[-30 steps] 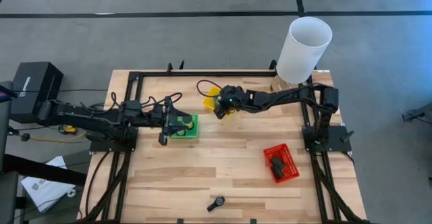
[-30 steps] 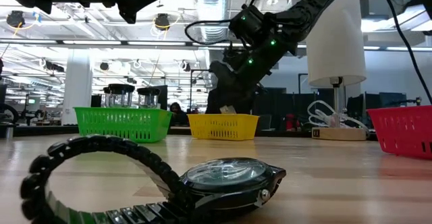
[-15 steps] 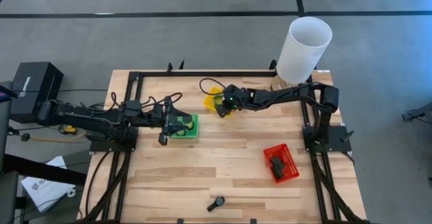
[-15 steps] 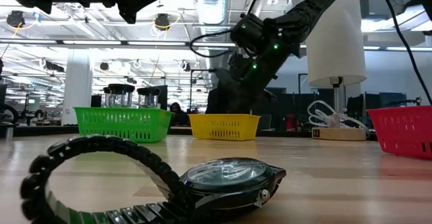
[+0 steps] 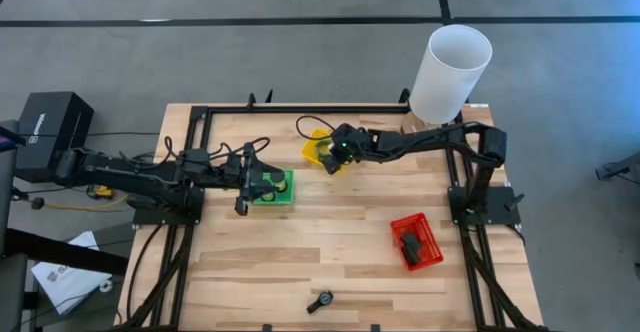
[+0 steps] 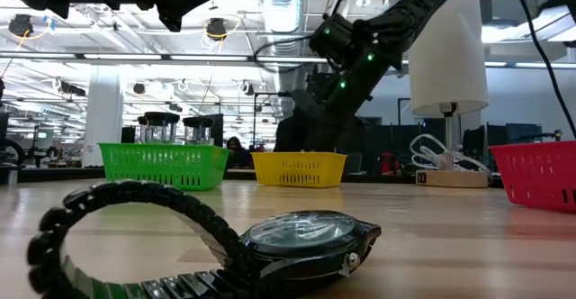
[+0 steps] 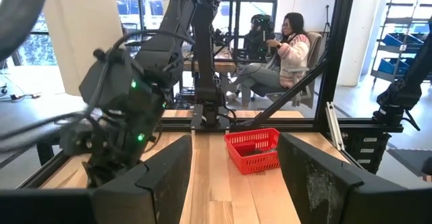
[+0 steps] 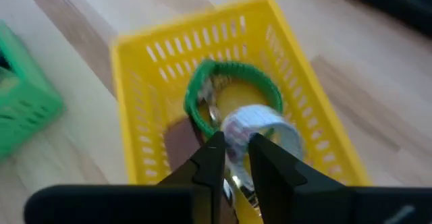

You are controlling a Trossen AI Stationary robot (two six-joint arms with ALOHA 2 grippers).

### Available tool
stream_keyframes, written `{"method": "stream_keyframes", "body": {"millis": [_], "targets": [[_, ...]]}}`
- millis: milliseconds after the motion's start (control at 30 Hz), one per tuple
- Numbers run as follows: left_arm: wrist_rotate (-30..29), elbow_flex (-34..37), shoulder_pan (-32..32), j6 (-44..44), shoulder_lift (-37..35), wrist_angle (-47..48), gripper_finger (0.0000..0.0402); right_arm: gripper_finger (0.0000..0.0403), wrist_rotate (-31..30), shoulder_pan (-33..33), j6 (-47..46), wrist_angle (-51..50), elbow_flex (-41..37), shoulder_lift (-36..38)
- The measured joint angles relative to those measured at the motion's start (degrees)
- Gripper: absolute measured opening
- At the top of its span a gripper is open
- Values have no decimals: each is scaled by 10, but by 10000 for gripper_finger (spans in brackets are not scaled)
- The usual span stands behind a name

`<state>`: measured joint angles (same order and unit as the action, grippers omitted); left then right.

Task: Pick & Place Office items
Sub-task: Put the white watch into the yellow basket

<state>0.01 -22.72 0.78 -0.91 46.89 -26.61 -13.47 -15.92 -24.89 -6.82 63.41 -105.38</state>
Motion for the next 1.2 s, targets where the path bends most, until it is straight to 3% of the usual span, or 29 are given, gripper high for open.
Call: {"method": "stream_keyframes", "body": {"millis": [300,400,700,1000,1200], "targets": [[0,0,0,0,0,0,213,62,0,6,3,-28,0,17],[0,0,0,0,0,0,213,62,-1,5,46,-35,0,17],[0,0,0,0,0,0,213,57,-16,11,99,43,0,4],[0,0,0,0,0,-2,213,7,-15,-10,96,19,0,-27],[0,0,0,0,0,-2,213,4,-14,-20,85,-29,0,-27]]}}
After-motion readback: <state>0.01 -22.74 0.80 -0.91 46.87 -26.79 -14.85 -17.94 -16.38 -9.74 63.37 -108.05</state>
